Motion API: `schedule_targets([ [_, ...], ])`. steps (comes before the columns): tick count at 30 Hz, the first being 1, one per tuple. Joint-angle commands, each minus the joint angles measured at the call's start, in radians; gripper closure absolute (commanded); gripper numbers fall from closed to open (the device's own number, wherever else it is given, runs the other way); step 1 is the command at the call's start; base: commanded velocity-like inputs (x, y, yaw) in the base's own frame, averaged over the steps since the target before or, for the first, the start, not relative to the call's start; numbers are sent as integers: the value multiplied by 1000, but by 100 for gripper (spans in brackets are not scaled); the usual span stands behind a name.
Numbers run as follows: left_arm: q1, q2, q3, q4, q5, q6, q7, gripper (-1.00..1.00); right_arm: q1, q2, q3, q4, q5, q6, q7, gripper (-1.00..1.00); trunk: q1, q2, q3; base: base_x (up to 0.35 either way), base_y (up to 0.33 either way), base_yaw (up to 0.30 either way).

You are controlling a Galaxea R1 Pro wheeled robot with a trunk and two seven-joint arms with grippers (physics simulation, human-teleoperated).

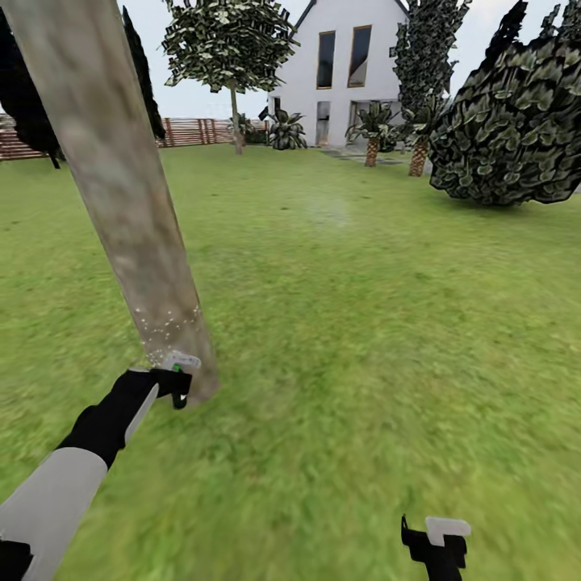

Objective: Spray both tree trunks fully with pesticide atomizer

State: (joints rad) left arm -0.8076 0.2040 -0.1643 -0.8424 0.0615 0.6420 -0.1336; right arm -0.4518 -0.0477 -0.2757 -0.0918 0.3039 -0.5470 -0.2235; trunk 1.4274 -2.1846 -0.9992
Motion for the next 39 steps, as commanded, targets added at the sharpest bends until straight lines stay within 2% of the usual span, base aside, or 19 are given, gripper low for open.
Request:
schedule_targets([
  [1,-1,2,-3,21,7,4,0,100,-1,0,-5,1,11,-2,-5,-100,0,0,-1,159,-255,43],
  [4,-1,2,-4,91,4,-7,-1,100,-1,0,-5,2,11,-2,-5,-100,0,0,-1,159,-255,10],
  [8,-1,2,-4,103,3,-9,-1,100,-1,-1,-5,1,11,-2,-5,-100,0,0,-1,159,-255,0],
  [13,0,13,-2,116,1,-10,1,100,-1,-1,-5,1,11,-2,-5,-100,0,0,-1,161,-255,0],
  [17,6,8,-4,149,1,-13,2,100,-1,0,-5,1,10,-2,-5,-100,0,0,-1,161,-255,47],
  [23,8,13,-2,183,1,-17,2,100,-1,0,-5,1,10,-2,-5,-100,0,0,-1,161,-255,257],
  [26,8,19,3,207,1,-41,3,100,-1,0,-5,1,10,-2,-5,-100,0,0,-1,161,-255,276],
  [32,8,21,0,212,1,-45,3,100,-1,0,-5,1,10,-2,-5,-100,0,0,-1,161,-255,276],
  [35,21,14,-4,213,2,-47,3,100,-1,0,-5,1,10,-2,-5,-100,0,0,-1,161,-255,276],
  [39,36,25,4,212,2,-47,4,100,-1,0,-5,3,10,-2,-6,-100,0,0,-1,163,-254,276],
])
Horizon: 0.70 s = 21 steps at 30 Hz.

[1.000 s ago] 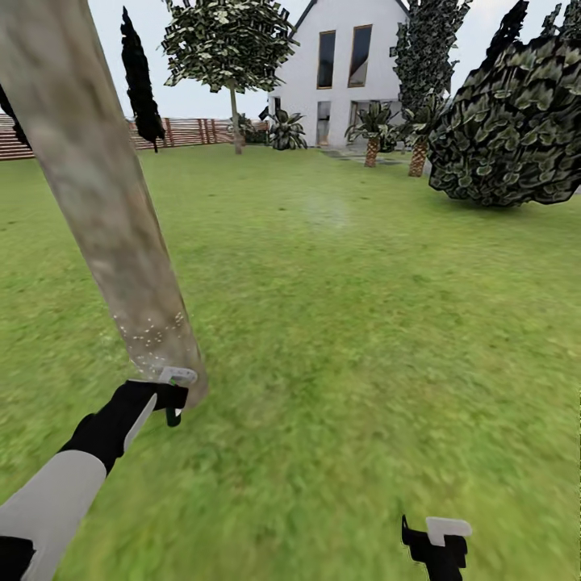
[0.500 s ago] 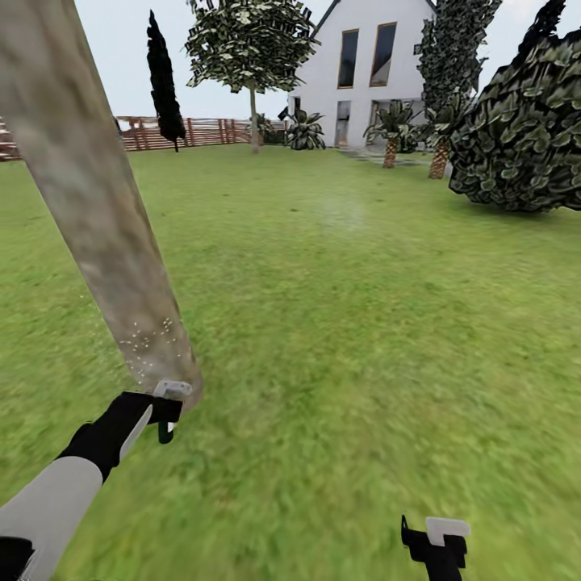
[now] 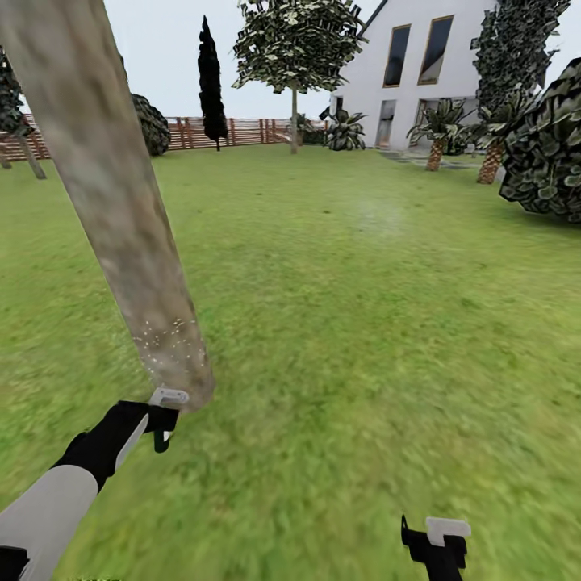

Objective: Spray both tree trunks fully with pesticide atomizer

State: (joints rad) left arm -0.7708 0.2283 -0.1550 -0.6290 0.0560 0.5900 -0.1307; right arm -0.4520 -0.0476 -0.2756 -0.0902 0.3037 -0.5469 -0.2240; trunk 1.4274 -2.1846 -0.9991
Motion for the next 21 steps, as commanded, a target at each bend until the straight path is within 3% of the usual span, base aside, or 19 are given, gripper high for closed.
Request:
schedule_targets([
  [1,2,2,-5,-1,7,5,4,100,-1,0,-5,1,11,-2,-5,-100,0,0,-1,169,-250,276],
  [4,4,-2,-5,-3,8,4,53,100,-1,0,-5,1,10,-2,-5,-100,0,0,-1,172,-246,276],
  [7,4,-18,-7,-2,17,-58,85,100,-1,0,-5,1,10,-2,-5,-100,0,0,-1,199,-229,276],
  [10,22,-56,-11,9,12,-74,86,100,-1,0,-5,1,10,-2,-5,-100,0,0,-1,210,-222,265],
  [15,36,-56,-13,89,7,-80,87,100,-1,0,-5,1,10,-2,-5,-100,0,0,-1,189,-227,200],
  [21,36,-63,-10,98,10,-81,88,100,-1,0,-5,1,10,-2,-5,-100,0,0,-1,119,-259,9],
])
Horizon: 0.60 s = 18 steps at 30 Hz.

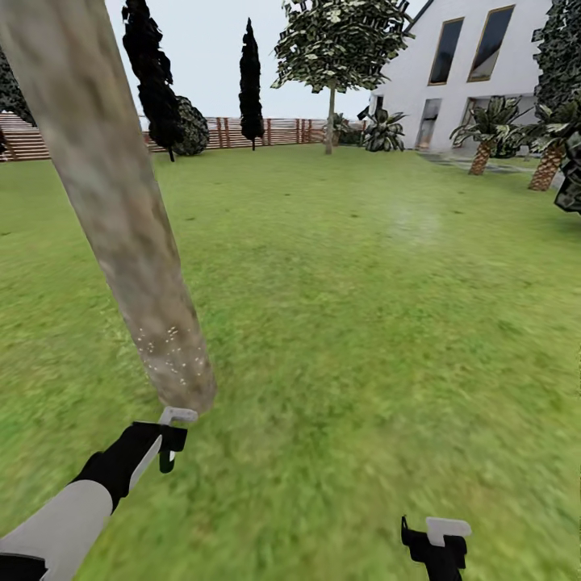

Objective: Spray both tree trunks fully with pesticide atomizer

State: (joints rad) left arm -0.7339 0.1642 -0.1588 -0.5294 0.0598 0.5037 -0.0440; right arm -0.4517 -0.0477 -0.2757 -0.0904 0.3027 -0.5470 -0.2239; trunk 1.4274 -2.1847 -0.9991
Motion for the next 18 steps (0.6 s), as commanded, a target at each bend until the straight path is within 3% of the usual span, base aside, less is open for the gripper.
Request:
schedule_targets([
  [1,0,1,-6,-1,6,6,1,100,-1,0,-5,1,10,-2,-5,-100,0,0,-1,146,-261,42],
  [11,0,-2,-7,0,11,4,2,100,-1,0,-5,1,12,-2,-5,-100,0,0,-1,200,-227,253],
  [18,1,-5,-7,0,8,4,1,100,-1,-1,-5,1,12,-2,-5,-100,0,0,-1,184,-219,27],
])
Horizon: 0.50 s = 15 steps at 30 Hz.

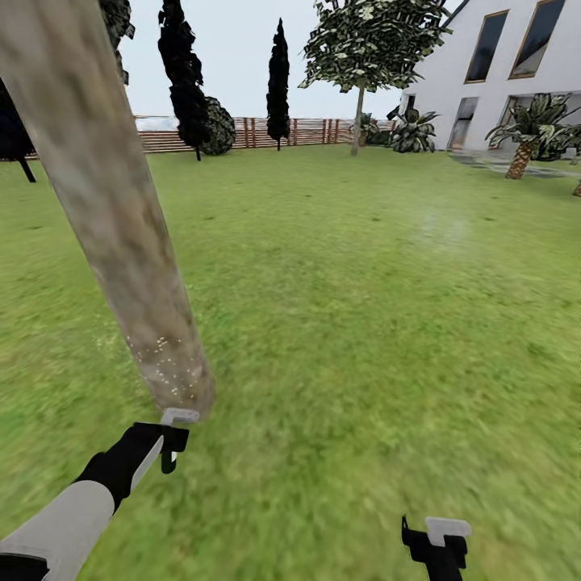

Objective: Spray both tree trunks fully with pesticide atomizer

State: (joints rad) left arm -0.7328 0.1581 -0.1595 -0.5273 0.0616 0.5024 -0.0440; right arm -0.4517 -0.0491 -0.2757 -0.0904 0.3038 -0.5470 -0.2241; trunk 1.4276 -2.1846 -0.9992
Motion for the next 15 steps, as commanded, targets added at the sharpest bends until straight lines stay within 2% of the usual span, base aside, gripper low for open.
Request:
schedule_targets([
  [1,0,1,-6,-2,6,6,1,100,-1,0,-5,1,11,-2,-5,-100,0,0,-1,22,-266,0],
  [9,-1,1,-6,-2,14,5,1,100,-1,1,-5,1,11,-2,-6,-100,0,0,-1,4,-270,0],
  [15,-1,1,-6,-2,14,5,2,100,-1,2,-5,1,9,-2,-6,-100,0,0,-1,121,-268,20],
])
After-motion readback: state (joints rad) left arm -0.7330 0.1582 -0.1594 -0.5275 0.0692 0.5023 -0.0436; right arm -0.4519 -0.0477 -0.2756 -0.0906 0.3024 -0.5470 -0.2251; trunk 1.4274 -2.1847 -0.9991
